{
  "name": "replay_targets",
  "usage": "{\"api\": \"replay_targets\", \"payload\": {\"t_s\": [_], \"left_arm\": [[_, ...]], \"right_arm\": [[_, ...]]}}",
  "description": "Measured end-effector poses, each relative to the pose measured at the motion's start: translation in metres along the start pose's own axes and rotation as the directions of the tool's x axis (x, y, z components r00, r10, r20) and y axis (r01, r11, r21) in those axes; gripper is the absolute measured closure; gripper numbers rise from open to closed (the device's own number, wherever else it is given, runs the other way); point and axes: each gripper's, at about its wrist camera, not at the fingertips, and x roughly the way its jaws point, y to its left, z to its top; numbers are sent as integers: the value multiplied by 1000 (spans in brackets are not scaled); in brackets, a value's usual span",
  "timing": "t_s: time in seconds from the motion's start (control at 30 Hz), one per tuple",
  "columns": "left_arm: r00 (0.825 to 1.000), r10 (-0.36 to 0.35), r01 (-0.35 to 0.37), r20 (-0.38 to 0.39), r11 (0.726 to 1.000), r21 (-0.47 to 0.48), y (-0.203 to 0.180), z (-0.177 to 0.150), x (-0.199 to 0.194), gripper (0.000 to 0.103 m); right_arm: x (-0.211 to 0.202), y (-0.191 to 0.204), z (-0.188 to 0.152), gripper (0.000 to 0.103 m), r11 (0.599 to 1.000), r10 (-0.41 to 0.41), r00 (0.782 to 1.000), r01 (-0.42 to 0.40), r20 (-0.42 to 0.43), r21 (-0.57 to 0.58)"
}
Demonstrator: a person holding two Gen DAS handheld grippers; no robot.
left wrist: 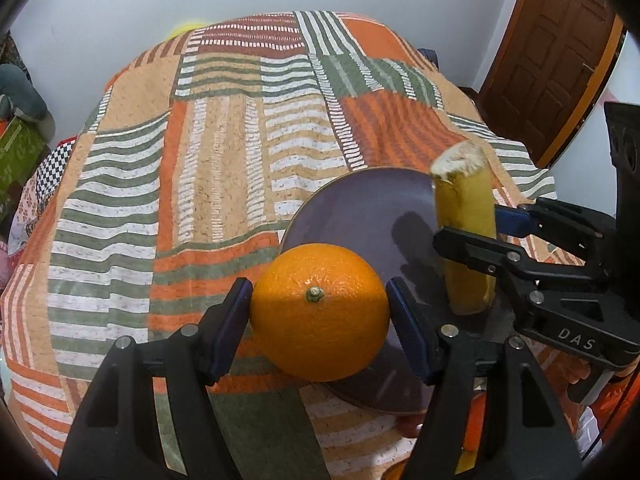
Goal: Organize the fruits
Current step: 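Carry the yellow cylinder onto the purple plate with the right tool while the left tool places the orange there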
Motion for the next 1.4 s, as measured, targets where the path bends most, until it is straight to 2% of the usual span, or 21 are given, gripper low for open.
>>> {"api": "replay_targets", "payload": {"t_s": [0.5, 0.77, 0.9, 1.03, 1.07, 1.13, 1.3, 1.4], "left_arm": [[1000, 5, -5, -7, 999, 47, -10, 5, 17, 35], [1000, 3, -3, -12, 999, 48, -10, 5, 18, 35], [1000, 0, 0, -10, 998, 59, -13, 3, 16, 34], [998, 41, -44, 45, 996, 81, -18, 2, 3, 31], [997, 46, -51, 57, 995, 83, -19, 3, 0, 27], [996, 44, -51, 81, 995, 81, -19, 4, -9, 22], [992, 45, -52, 116, 997, 56, -15, 6, -31, 22], [988, 54, -60, 142, 998, 35, -11, 4, -49, 22]], "right_arm": [[36, -12, -1, 68, 1000, 4, 995, -2, -104, 18], [33, -14, -2, 68, 1000, 3, 994, -1, -106, 22], [31, -12, -3, 66, 999, -33, 995, 33, -99, 2], [25, -12, 0, 52, 998, -58, 995, 58, -82, 1], [22, -14, 0, 48, 998, -58, 996, 58, -74, 6], [15, -15, 2, 47, 998, -61, 997, 61, -54, 11], [-1, -3, 3, 46, 995, -92, 996, 92, -22, -25], [-13, 7, 2, 42, 994, -102, 995, 102, 6, -45]]}}
